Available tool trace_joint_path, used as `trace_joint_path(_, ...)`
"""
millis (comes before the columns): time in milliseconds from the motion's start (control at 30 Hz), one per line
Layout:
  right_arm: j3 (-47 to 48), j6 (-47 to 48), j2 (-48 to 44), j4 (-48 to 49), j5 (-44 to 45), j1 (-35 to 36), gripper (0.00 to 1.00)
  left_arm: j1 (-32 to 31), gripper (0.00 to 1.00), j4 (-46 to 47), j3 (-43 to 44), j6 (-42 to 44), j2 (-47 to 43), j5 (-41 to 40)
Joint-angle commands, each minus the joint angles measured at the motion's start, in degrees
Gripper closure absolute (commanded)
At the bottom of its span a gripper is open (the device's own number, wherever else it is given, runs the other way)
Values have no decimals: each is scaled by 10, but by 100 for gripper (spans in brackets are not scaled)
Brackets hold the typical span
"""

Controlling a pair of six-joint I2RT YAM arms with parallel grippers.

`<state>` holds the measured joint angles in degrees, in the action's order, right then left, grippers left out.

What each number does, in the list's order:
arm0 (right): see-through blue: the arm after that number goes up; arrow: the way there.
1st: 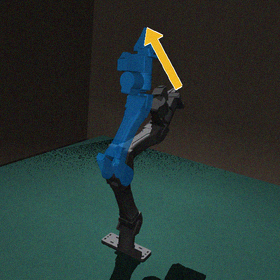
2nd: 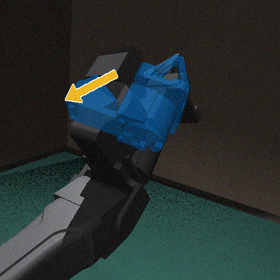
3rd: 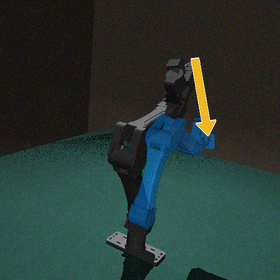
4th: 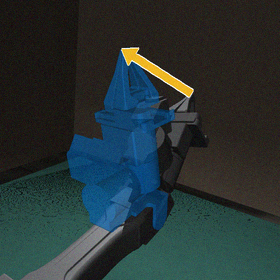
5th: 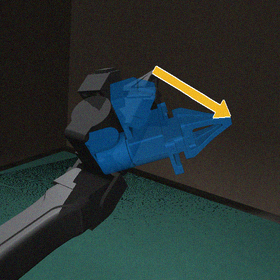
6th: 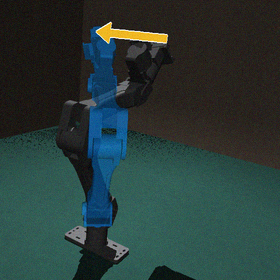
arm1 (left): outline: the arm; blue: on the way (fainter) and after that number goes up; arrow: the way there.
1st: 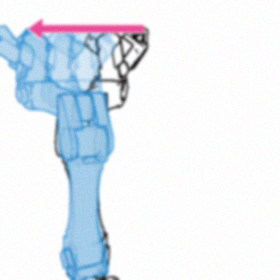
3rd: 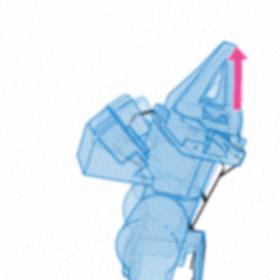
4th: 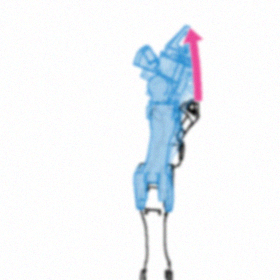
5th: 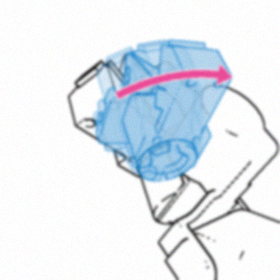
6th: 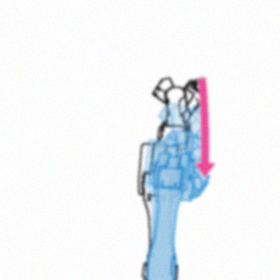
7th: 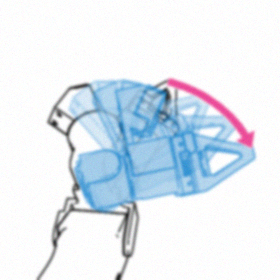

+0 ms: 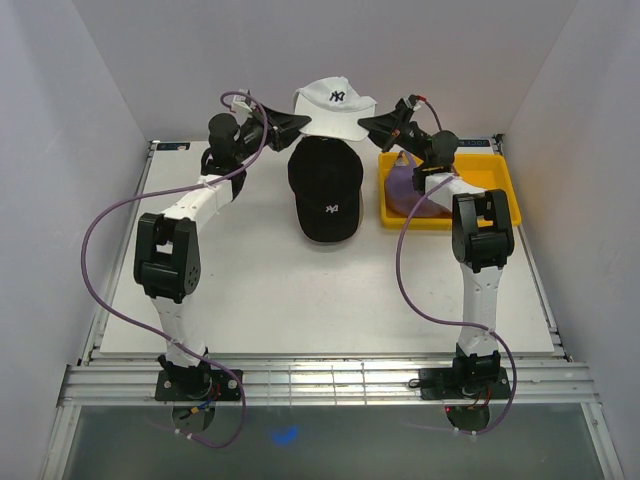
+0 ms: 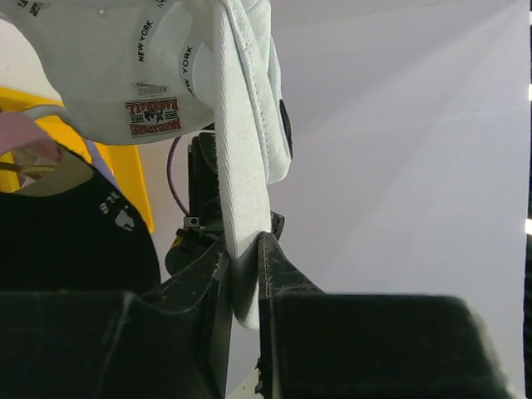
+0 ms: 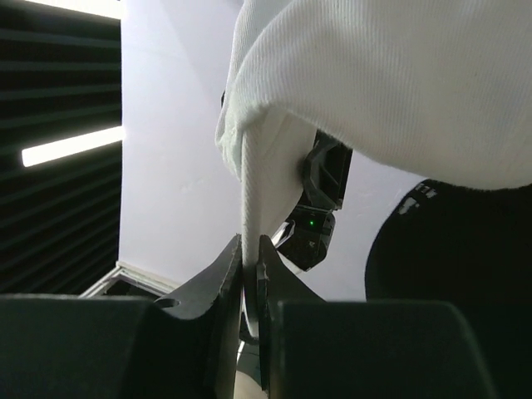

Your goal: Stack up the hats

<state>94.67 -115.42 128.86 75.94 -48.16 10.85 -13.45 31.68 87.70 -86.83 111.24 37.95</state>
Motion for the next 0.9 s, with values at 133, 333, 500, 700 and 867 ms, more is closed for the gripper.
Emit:
trace_joint_path(133, -68, -94, -23, 143, 7, 17, 88, -52, 87, 30, -67, 39, -58, 100)
trace_joint_path(333, -100, -96, -37, 169, -4, 18, 88, -53, 87, 47, -106, 46, -85, 109)
trace_joint_path(500, -100, -85, -45, 175, -25, 17, 87, -53, 87, 49, -121, 68, -103, 122)
trace_joint_path(700, -76, -61, -38, 142, -42, 17, 87, -53, 88, 58, -86, 81, -85, 141)
trace_joint_path(867, -28, -61, -31, 137, -51, 17, 87, -53, 88, 60, -54, 82, -73, 161)
